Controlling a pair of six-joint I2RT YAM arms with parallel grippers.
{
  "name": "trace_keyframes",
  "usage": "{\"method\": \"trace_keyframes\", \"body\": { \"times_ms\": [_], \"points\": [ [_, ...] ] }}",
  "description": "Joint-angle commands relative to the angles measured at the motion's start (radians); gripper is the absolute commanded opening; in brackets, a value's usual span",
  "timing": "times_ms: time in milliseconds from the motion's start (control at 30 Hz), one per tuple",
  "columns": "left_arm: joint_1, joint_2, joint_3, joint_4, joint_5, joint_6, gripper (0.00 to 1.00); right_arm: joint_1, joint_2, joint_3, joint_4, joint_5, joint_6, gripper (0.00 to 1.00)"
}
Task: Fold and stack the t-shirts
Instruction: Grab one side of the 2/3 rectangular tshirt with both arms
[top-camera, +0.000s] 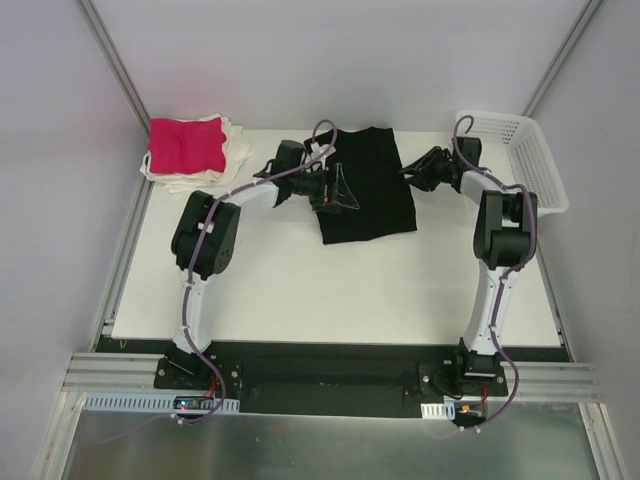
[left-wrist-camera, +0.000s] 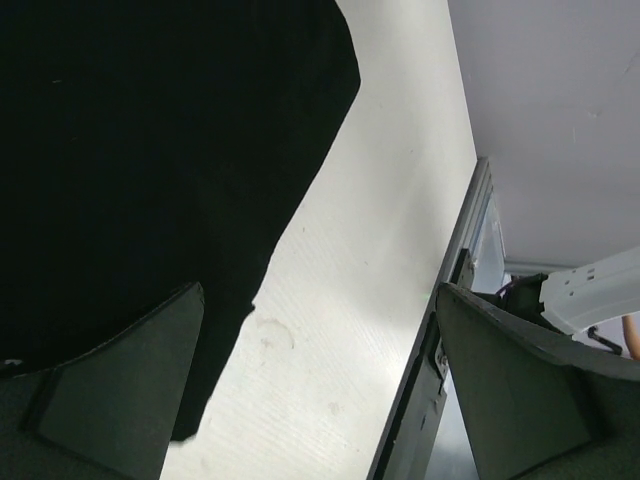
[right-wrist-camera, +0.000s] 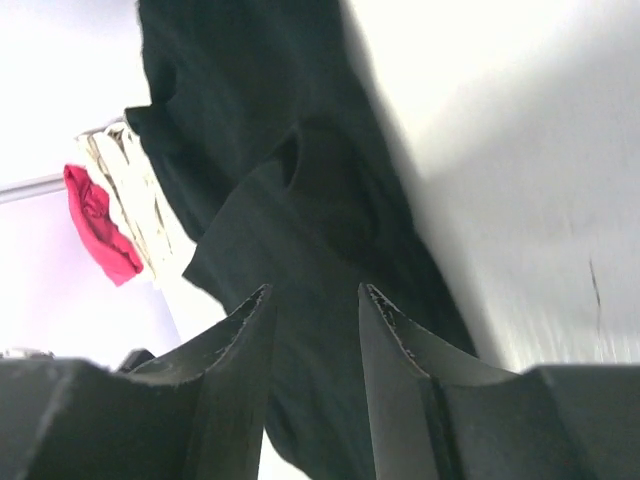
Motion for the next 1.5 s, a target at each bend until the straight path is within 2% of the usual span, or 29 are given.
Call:
{"method": "trace_keyframes", "body": {
  "times_ms": [0, 200, 333, 567, 933, 1133, 1233, 1300, 1367, 1467],
  "points": [
    [0.065, -0.275, -0.115, 0.033, -0.064, 0.037, 0.99, -0.057, -0.256, -0.113, -0.019, -0.030, -0.078, 0.42],
    [0.070, -0.461, -0.412, 0.102, -0.226, 0.047, 0.99, -0.069, -0.384, -0.344, 0.033, -0.040, -0.117, 0.47],
    [0.071, -0.451, -0.503, 0.180, -0.259, 0.000, 0.99, -0.070, -0.389, -0.431, 0.046, -0.023, -0.152, 0.49],
    [0.065, -0.366, -0.482, 0.289, -0.216, -0.115, 0.99, -0.070, -0.300, -0.471, 0.220, -0.104, -0.040, 0.50],
    [0.045, -0.357, -0.543, 0.409, -0.185, -0.183, 0.99, -0.070, -0.218, -0.467, 0.268, -0.098, -0.021, 0.51],
    [0.044, -0.342, -0.591, 0.534, -0.170, -0.243, 0.99, -0.043, -0.250, -0.563, 0.266, -0.033, -0.012, 0.51],
    [0.044, -0.331, -0.597, 0.556, -0.159, -0.259, 0.99, -0.002, -0.284, -0.586, 0.293, 0.037, 0.000, 0.51],
    [0.045, -0.332, -0.605, 0.576, -0.153, -0.273, 0.99, 0.014, -0.304, -0.597, 0.266, 0.045, 0.011, 0.51],
    [0.045, -0.351, -0.611, 0.581, -0.142, -0.272, 0.99, 0.043, -0.329, -0.649, 0.329, 0.034, 0.043, 0.51],
    [0.045, -0.377, -0.599, 0.581, -0.138, -0.249, 0.99, 0.074, -0.381, -0.645, 0.332, 0.075, 0.041, 0.52]
  ]
}}
